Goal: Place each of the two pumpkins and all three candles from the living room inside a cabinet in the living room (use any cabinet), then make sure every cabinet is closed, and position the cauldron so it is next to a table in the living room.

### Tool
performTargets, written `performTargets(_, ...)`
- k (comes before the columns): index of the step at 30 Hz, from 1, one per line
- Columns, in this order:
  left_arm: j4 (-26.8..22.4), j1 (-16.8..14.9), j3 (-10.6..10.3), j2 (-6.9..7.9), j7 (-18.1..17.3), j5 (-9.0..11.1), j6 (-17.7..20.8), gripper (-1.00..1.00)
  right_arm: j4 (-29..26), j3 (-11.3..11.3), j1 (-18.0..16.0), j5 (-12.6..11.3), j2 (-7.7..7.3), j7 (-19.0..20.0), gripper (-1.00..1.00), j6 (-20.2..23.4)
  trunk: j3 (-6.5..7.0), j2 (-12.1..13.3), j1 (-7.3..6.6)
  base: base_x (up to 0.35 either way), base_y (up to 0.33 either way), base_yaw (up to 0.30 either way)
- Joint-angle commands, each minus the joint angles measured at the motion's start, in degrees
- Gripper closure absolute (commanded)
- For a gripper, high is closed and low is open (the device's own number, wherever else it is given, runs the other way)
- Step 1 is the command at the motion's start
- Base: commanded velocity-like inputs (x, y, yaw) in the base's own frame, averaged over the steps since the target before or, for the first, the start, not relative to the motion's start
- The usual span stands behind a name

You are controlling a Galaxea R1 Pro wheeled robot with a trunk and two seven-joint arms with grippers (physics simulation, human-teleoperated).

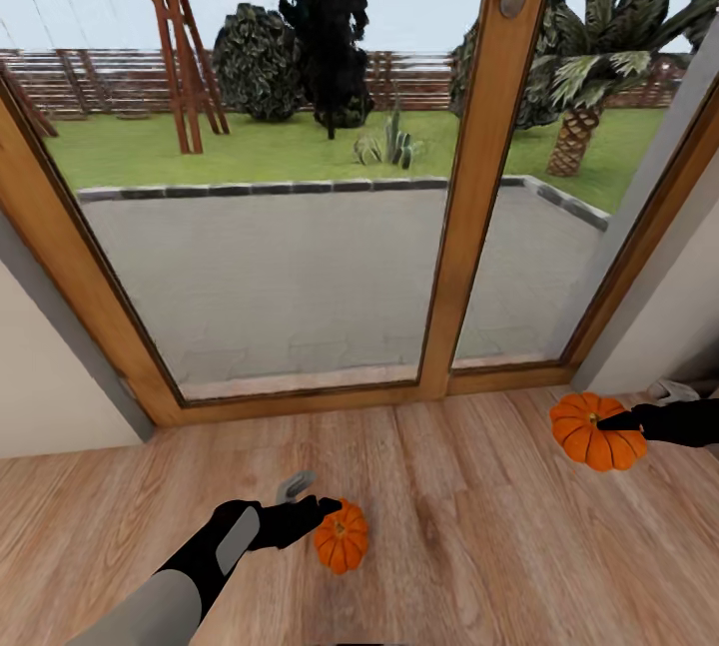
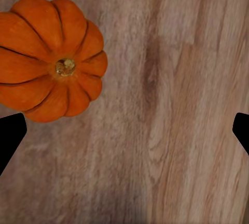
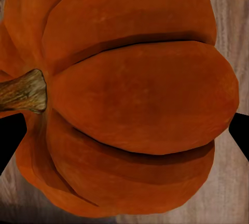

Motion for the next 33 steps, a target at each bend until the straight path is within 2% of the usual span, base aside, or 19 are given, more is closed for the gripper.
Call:
performTargets(1, 0.0, 0.0, -0.2, 0.02, 0.0, 0.1, 0.2, -1.00, 0.0, 0.2, -0.1, 0.3, -0.07, 0.4, 1.00, 0.0, -0.05, 0.0, -0.01, 0.021, -0.010, 0.000)
performTargets(7, 0.0, 0.0, -0.3, 0.01, 0.0, 0.0, 0.2, -1.00, 0.0, 0.2, -0.1, 0.3, -0.17, 0.4, 1.00, 0.0, -0.05, 0.0, -0.01, 0.007, -0.003, -0.076)
performTargets(10, 0.0, 0.0, -0.3, 0.01, 0.1, -1.3, 0.1, -1.00, 0.0, 0.2, -0.1, 0.3, -0.14, 0.4, 1.00, 0.0, -0.05, 0.0, -0.01, 0.001, 0.000, -0.043)
performTargets(14, 0.0, 0.0, -0.3, 0.01, 0.5, -1.9, 0.1, -1.00, 0.0, 0.2, -0.1, 0.3, -0.14, 0.4, 1.00, 0.0, -0.05, 0.0, -0.01, 0.000, 0.000, -0.004)
performTargets(21, 0.0, 0.0, -0.2, 0.01, 0.8, -2.0, 0.1, -1.00, 0.1, 0.2, -0.1, 0.3, -0.06, 0.4, 1.00, 0.0, -1.60, -0.1, 0.17, 0.000, 0.000, 0.000)
performTargets(26, 0.0, 0.0, -0.2, 0.01, 3.5, -2.0, 0.1, -1.00, 0.1, 0.3, -0.1, 0.3, -0.05, 0.4, 1.00, 0.0, -2.71, -0.2, 0.30, 0.000, 0.000, 0.000)
performTargets(33, 0.0, 0.0, 0.0, 0.01, 3.8, -1.9, 0.1, -1.00, 0.0, 0.3, -0.1, 0.3, -0.04, 0.4, 1.00, 0.0, -4.26, -0.3, 0.48, 0.000, 0.000, 0.000)
